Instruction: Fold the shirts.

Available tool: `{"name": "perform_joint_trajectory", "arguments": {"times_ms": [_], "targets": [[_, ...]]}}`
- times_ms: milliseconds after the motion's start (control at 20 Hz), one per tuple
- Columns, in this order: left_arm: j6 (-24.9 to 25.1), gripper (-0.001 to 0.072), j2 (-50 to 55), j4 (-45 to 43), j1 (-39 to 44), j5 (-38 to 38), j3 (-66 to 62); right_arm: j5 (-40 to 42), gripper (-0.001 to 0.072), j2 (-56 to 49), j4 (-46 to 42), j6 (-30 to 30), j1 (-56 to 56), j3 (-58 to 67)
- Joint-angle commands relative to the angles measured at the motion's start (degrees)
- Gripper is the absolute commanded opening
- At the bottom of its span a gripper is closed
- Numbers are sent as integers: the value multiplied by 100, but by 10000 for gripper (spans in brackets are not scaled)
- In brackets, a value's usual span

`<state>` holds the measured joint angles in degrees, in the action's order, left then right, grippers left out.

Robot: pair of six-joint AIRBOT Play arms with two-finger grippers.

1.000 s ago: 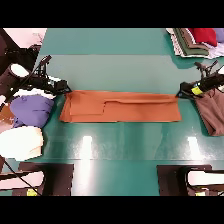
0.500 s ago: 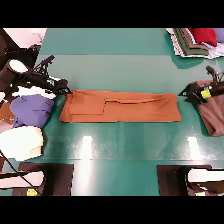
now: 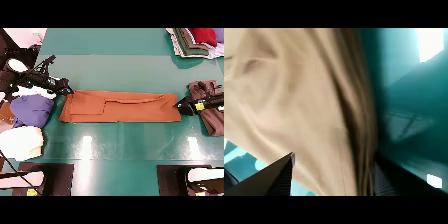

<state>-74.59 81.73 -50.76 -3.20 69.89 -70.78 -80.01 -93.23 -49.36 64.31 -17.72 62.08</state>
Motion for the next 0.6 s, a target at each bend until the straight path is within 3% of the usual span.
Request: {"name": "perform_joint_trajectory", "arguments": {"times_ms": [0,100,150,300,550], "targets": [[2,25,4,24,232,-31,-4,190,404,-205,210,-214,308,-59],[0,25,15,22,549,-271,-4,227,88,-195,210,-273,415,-59],[-20,24,15,24,739,-479,-4,173,16,-173,210,-356,433,-59],[-98,24,31,26,1314,-1023,-7,37,15,192,297,-367,426,-57],[-203,24,693,31,2286,-1353,-553,-225,14,1303,334,608,730,614]]}}
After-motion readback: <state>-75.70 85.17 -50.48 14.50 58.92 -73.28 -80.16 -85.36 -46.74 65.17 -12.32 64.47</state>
